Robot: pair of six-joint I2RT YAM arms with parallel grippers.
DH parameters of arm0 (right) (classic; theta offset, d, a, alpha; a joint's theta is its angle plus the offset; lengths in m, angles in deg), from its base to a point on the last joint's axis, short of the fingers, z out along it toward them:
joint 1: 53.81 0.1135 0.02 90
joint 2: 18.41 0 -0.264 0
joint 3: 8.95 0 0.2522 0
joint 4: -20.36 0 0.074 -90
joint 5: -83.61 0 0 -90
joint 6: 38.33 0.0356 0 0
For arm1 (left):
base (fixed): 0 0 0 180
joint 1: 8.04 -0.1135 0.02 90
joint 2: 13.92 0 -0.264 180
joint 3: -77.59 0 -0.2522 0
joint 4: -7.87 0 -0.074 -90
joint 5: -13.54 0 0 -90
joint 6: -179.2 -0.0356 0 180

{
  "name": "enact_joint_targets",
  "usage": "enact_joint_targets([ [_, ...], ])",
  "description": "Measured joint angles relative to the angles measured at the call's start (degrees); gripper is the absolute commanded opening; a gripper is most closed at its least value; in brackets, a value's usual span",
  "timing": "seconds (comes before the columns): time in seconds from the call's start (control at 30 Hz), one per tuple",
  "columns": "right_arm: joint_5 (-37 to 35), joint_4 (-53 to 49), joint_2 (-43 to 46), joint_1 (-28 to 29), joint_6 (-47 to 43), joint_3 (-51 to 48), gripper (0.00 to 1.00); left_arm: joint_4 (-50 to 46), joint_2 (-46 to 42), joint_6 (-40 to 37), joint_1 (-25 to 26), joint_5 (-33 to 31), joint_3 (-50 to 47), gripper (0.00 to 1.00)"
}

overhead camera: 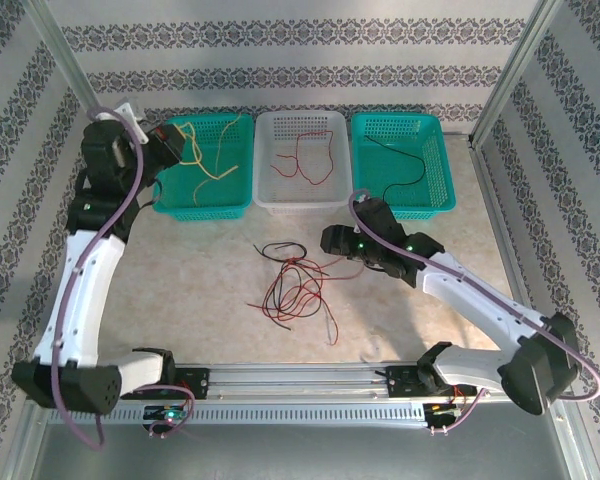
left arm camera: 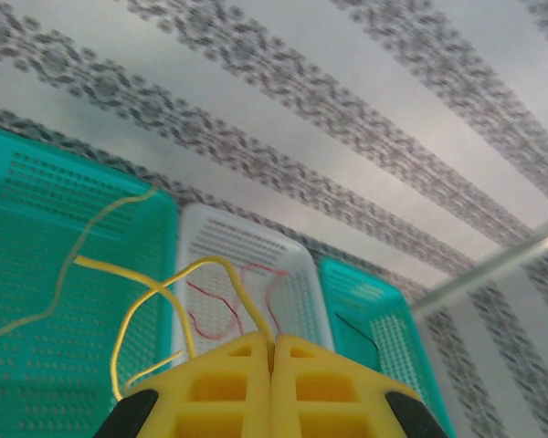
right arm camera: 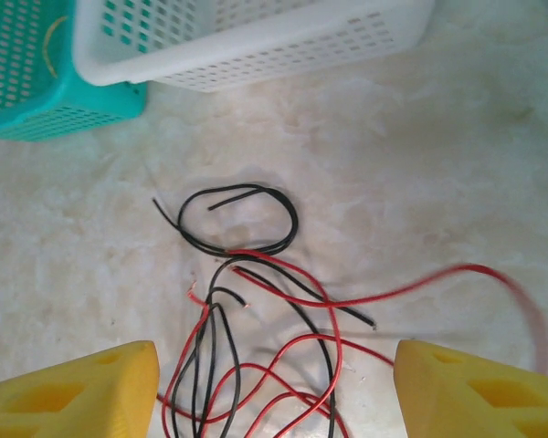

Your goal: Untangle the cables

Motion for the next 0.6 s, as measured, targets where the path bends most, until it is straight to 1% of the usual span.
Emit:
enact_joint_targets([
  [0.17,-1.51,-2.14,2.86,0.63,0.0,-0.2,0.7,10.27,9.35,1.79,-3.87,-1.09,-0.28,0.01],
  [0.2,-1.7,-2.34,3.17,0.63,0.02,-0.44,0.7,12.13,10.93,2.36,-4.37,-0.98,-0.28,0.12],
  [0.23,-1.84,-2.56,3.37,0.63,0.02,-0.68,0.7,14.49,12.98,2.99,-4.94,-0.7,-0.24,0.35],
  [0.27,-1.9,-2.89,3.45,0.72,0.02,-0.87,0.7,16.79,15.19,3.23,-5.33,-0.5,-0.2,0.55],
  [0.3,-1.92,-3.08,3.43,0.74,0.02,-0.94,0.7,18.38,17.0,3.52,-5.53,-0.44,-0.15,0.69],
  [0.33,-1.92,-3.28,3.43,0.76,0.02,-0.96,0.7,19.76,18.95,4.0,-5.62,-0.46,-0.17,0.91],
  [0.37,-1.95,-3.41,3.43,0.96,0.02,-0.96,0.7,20.94,20.63,4.31,-5.64,-0.42,-0.35,0.96],
  [0.5,-2.16,-3.72,3.43,1.11,0.02,-0.96,0.7,23.45,25.2,4.63,-5.64,1.2,-2.36,0.97],
  [0.6,-2.47,-3.8,3.06,1.68,0.02,-0.92,0.7,24.28,24.92,4.72,-5.64,1.95,-5.99,0.99],
])
